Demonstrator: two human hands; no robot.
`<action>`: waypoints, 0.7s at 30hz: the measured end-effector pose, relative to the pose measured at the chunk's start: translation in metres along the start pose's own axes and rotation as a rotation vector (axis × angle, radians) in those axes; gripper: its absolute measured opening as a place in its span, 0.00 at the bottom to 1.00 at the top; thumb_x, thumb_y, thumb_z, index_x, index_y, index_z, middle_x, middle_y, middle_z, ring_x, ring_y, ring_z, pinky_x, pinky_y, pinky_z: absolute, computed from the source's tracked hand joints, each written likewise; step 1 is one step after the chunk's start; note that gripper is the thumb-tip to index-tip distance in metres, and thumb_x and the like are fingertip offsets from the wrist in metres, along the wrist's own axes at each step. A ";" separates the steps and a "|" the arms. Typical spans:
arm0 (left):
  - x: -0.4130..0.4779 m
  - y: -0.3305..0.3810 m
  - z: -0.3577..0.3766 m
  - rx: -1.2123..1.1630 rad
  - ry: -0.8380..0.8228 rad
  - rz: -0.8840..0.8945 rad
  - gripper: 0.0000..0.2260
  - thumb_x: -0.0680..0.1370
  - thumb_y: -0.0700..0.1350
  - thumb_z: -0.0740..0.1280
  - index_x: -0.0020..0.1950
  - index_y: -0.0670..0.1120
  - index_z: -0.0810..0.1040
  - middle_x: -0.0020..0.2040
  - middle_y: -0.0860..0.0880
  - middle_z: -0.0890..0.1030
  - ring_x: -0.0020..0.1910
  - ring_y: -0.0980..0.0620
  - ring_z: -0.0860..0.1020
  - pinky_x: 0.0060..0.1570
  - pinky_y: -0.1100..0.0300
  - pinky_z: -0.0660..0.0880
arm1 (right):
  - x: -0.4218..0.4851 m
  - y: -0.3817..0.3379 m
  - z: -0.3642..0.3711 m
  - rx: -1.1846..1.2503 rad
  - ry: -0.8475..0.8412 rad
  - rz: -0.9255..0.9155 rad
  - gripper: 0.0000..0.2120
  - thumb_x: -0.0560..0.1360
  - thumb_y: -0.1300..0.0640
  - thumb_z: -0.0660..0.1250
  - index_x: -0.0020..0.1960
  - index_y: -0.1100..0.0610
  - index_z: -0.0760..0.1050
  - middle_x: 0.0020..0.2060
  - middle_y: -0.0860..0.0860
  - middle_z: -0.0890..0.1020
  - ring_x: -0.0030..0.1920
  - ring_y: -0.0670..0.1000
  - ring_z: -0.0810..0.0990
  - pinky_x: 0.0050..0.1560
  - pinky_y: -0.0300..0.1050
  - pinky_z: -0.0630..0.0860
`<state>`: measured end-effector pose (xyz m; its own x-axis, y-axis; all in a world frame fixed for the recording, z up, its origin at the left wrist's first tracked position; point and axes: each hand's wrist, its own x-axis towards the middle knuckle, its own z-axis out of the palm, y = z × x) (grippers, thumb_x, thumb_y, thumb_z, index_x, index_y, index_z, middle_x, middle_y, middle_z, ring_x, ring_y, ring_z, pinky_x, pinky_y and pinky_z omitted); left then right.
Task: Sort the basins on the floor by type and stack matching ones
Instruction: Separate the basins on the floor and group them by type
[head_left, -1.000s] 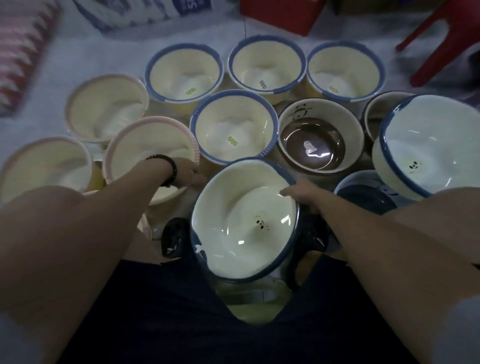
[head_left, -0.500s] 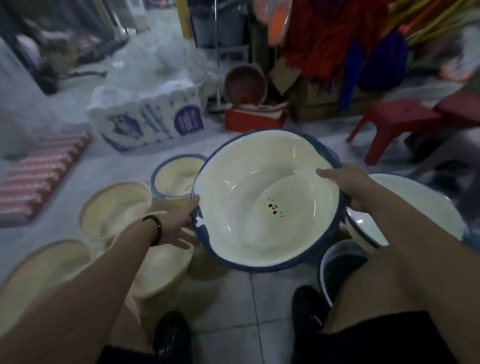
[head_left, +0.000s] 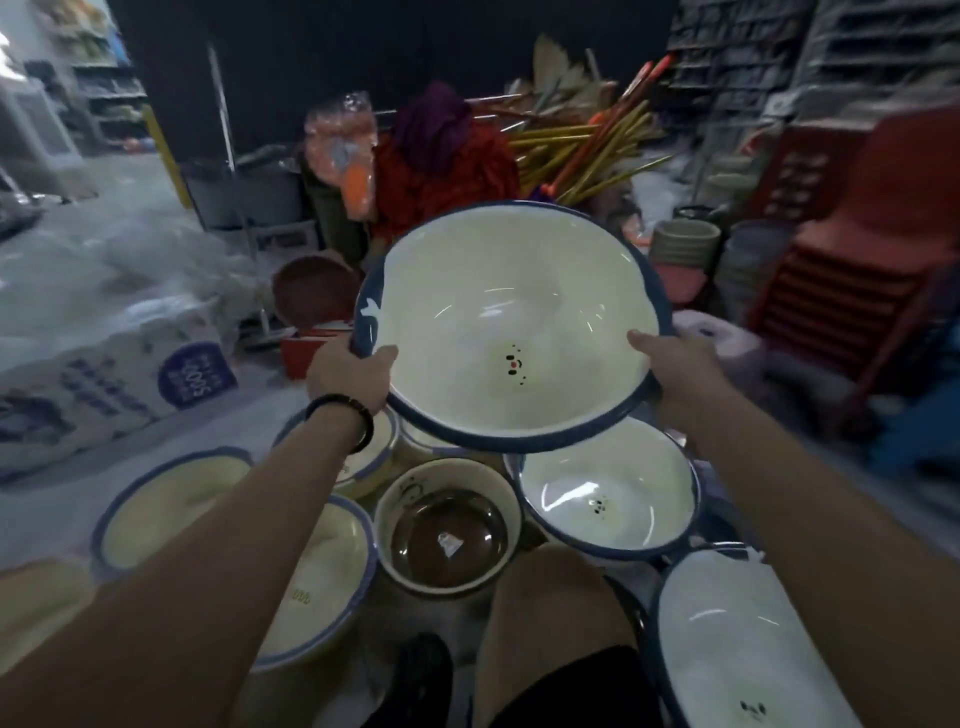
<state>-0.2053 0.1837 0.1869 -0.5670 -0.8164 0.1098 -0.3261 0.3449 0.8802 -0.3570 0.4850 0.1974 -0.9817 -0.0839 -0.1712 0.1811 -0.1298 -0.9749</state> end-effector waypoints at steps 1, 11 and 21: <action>0.007 0.013 0.017 0.015 -0.012 0.044 0.12 0.74 0.53 0.72 0.48 0.45 0.81 0.41 0.46 0.81 0.44 0.42 0.79 0.45 0.51 0.75 | 0.006 -0.005 -0.011 -0.002 0.059 -0.037 0.07 0.81 0.66 0.71 0.58 0.59 0.80 0.45 0.56 0.86 0.39 0.53 0.88 0.32 0.43 0.83; 0.048 -0.001 0.184 0.117 -0.361 0.052 0.14 0.72 0.54 0.74 0.46 0.44 0.81 0.41 0.45 0.83 0.44 0.42 0.83 0.45 0.50 0.80 | 0.096 0.056 -0.100 -0.253 0.333 0.039 0.07 0.82 0.62 0.69 0.59 0.56 0.81 0.48 0.57 0.86 0.45 0.58 0.85 0.40 0.50 0.82; 0.041 -0.118 0.289 0.106 -0.616 -0.153 0.22 0.75 0.50 0.73 0.68 0.49 0.76 0.62 0.47 0.82 0.61 0.43 0.80 0.61 0.49 0.77 | 0.129 0.193 -0.136 -0.522 0.451 0.212 0.02 0.81 0.56 0.70 0.50 0.53 0.82 0.42 0.56 0.85 0.41 0.58 0.83 0.44 0.56 0.84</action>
<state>-0.4090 0.2437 -0.0461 -0.8285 -0.4554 -0.3259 -0.4924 0.3153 0.8113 -0.4568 0.5836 -0.0319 -0.8777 0.3761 -0.2969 0.4293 0.3422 -0.8358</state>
